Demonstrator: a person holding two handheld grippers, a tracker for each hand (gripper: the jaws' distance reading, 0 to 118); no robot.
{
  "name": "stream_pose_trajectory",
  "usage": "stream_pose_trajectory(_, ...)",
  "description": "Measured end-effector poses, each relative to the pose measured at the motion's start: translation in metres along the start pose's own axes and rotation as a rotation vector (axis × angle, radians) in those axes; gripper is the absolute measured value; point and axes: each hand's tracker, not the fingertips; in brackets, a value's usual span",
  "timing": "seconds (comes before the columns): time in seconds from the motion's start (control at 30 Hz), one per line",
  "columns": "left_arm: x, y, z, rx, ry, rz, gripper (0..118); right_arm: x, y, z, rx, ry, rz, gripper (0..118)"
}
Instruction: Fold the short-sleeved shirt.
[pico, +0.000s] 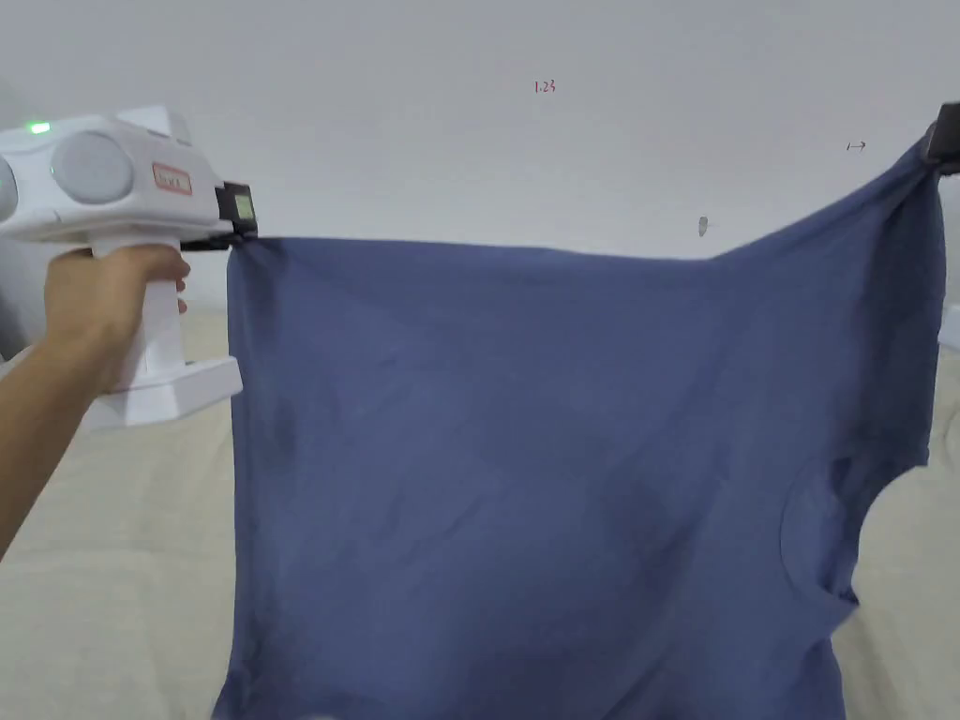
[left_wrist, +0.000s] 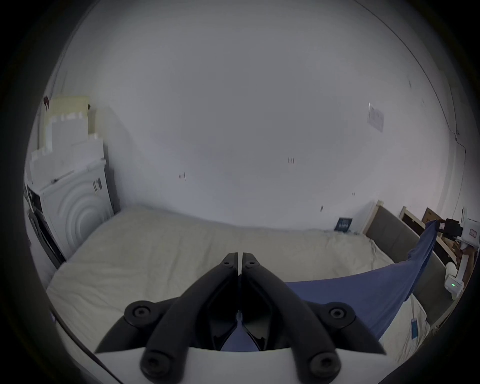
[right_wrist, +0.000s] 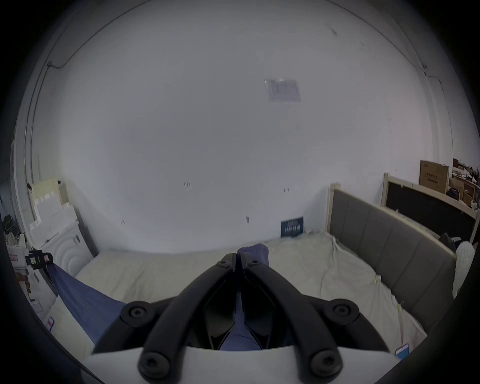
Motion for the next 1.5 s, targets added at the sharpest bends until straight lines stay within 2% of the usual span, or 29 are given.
stream_pose_trajectory(0.3, 0.012, 0.078, 0.019, 0.125, 0.015, -0.025, 0, -0.011, 0.084, 0.009, 0.15, -0.003, 0.01, 1)
stream_pose_trajectory(0.6, 0.01, 0.079, 0.021, 0.152, -0.006, -0.025, 0, -0.034, 0.08, 0.043, 0.171, 0.011, 0.015, 1)
stream_pose_trajectory(0.67, 0.008, 0.066, 0.016, 0.124, -0.008, -0.032, 0, -0.039, 0.064, 0.048, 0.147, 0.008, 0.042, 1)
stream_pose_trajectory(0.9, -0.009, -0.006, 0.0, 0.006, -0.008, -0.02, 0, -0.02, -0.01, 0.033, 0.042, 0.028, 0.039, 1)
stream_pose_trajectory(1.33, -0.042, -0.181, 0.004, -0.247, 0.005, 0.011, 0, 0.014, -0.173, 0.052, -0.199, 0.041, -0.038, 1)
stream_pose_trajectory(1.5, -0.049, -0.238, 0.024, -0.322, 0.015, 0.02, 0, 0.02, -0.225, 0.081, -0.259, 0.048, -0.049, 1)
